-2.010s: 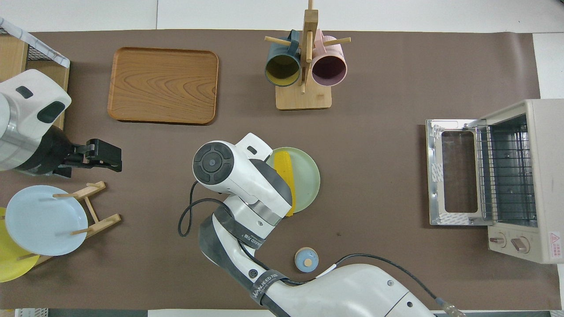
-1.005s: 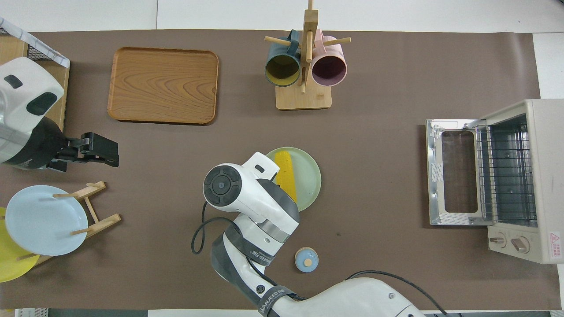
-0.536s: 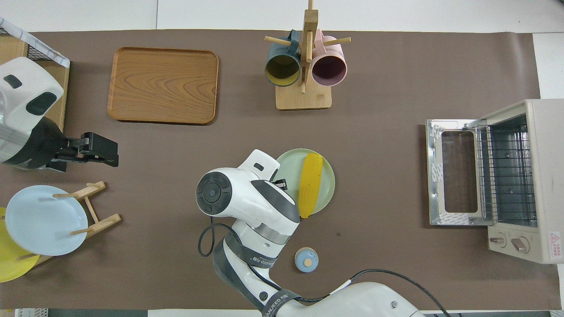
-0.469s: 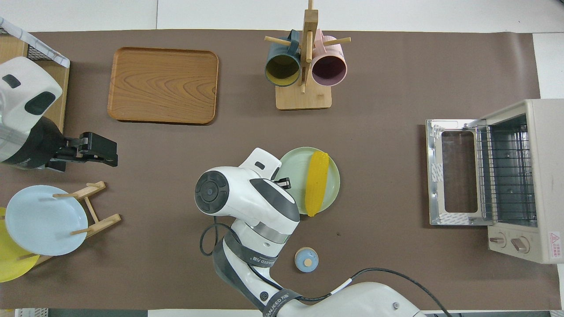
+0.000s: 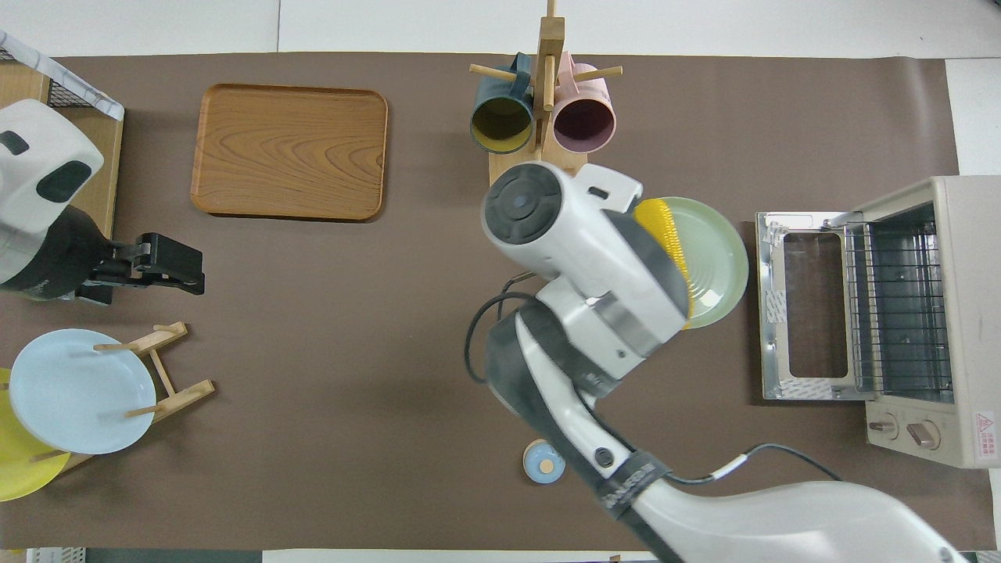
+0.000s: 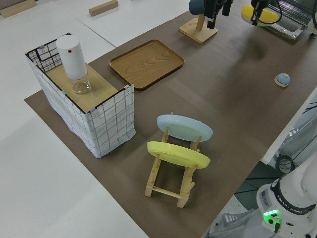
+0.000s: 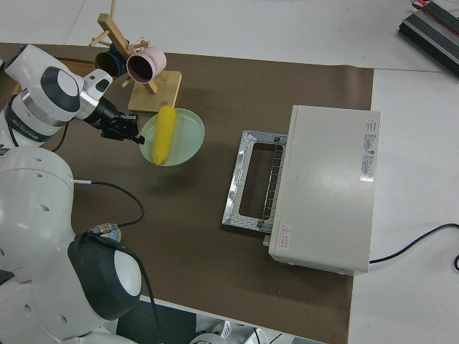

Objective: Put corn in oven
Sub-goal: 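Lift the plate with the right gripper and slide it into the oven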

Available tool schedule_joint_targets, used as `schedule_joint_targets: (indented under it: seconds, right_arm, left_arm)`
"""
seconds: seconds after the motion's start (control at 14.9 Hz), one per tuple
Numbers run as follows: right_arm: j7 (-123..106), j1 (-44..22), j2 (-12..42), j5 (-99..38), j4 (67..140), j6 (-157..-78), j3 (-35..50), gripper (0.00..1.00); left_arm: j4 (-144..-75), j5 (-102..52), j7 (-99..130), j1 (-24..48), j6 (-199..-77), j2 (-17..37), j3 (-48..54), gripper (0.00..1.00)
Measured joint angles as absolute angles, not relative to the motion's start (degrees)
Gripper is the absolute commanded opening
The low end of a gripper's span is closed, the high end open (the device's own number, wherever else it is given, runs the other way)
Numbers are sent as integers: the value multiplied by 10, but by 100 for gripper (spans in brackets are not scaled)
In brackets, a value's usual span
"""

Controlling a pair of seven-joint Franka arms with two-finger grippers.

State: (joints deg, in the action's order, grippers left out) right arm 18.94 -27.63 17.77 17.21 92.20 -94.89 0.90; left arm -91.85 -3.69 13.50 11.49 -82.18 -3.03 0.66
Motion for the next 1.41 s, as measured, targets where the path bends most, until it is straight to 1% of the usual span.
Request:
schedule_joint_targets:
  seconds: [0.13, 0.33, 0.47, 0.6, 0.87, 1.0, 1.27, 1.41]
  right_arm:
    - [134, -220, 134, 172, 954, -935, 9, 0]
    - [106, -181, 87, 173, 1028, -936, 9, 0]
    - [87, -155, 72, 184, 1071, -954, 10, 0]
    - [58, -120, 67, 192, 1099, -979, 10, 0]
    - [4, -59, 55, 192, 1164, -1056, 9, 0]
    - [-10, -48, 47, 193, 1181, -1064, 9, 0]
    - [-37, -45, 28, 193, 1187, -1056, 10, 0]
    - [-58, -30, 21, 193, 1189, -1048, 10, 0]
  left_arm:
    - [-918, -37, 135, 115, -822, -30, 5, 100]
    - [-918, -37, 135, 114, -822, -30, 5, 100]
    - [-918, -37, 135, 114, -822, -30, 5, 100]
    - [-918, -37, 135, 114, -822, -30, 5, 100]
    - [-918, -37, 135, 108, -822, -30, 4, 100]
    - [-918, -37, 135, 107, -822, -30, 3, 100]
    - [-918, -37, 135, 107, -822, -30, 3, 100]
    - [-918, -37, 135, 107, -822, -30, 3, 100]
